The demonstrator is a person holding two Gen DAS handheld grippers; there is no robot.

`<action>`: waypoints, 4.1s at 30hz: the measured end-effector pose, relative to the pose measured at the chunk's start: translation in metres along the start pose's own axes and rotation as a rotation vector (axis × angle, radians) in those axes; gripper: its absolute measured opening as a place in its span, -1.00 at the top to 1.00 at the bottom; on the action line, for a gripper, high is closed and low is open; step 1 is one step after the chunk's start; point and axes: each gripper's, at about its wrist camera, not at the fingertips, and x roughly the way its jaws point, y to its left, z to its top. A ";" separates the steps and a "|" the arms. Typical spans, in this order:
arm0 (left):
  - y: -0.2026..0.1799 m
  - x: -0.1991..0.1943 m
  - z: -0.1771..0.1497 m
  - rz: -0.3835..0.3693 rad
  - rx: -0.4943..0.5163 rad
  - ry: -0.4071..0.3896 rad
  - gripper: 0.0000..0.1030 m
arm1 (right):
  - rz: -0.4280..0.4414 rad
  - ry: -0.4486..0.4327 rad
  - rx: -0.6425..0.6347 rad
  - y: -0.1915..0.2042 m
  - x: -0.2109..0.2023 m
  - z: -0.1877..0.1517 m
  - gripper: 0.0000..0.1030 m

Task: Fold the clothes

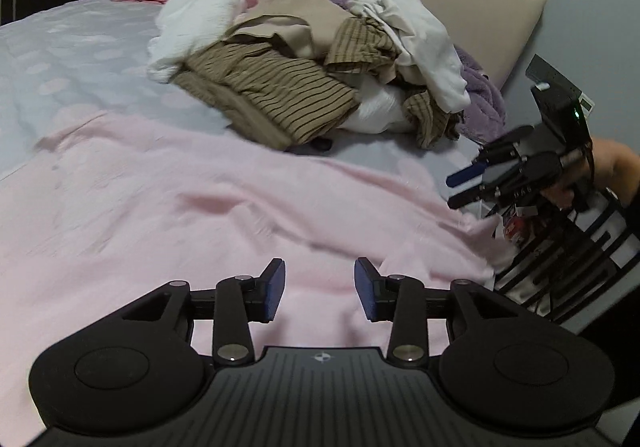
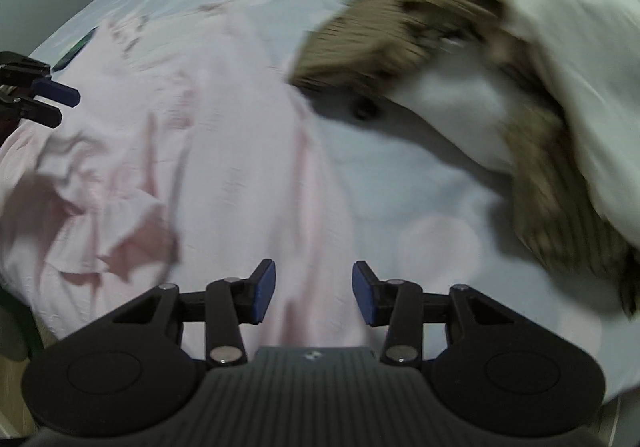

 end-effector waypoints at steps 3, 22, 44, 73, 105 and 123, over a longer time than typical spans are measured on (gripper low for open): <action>-0.010 0.029 0.016 -0.016 -0.027 0.006 0.30 | -0.011 0.001 0.029 -0.012 -0.002 -0.016 0.10; -0.055 0.164 0.071 -0.075 -0.229 0.092 0.26 | 0.042 -0.086 0.166 -0.016 -0.014 -0.065 -0.04; -0.043 0.224 0.081 0.019 -0.564 0.175 0.25 | 0.117 -0.211 0.615 -0.037 -0.011 -0.129 -0.12; -0.008 0.091 0.119 -0.200 -0.474 -0.007 1.00 | 0.301 -0.514 0.165 0.037 -0.105 -0.031 0.84; 0.129 -0.109 -0.029 -0.095 -0.606 -0.137 1.00 | 0.476 -0.062 -0.618 0.333 -0.070 0.116 0.84; 0.159 -0.082 -0.070 0.214 -0.558 0.075 1.00 | 0.592 0.143 -0.584 0.352 0.024 0.103 0.14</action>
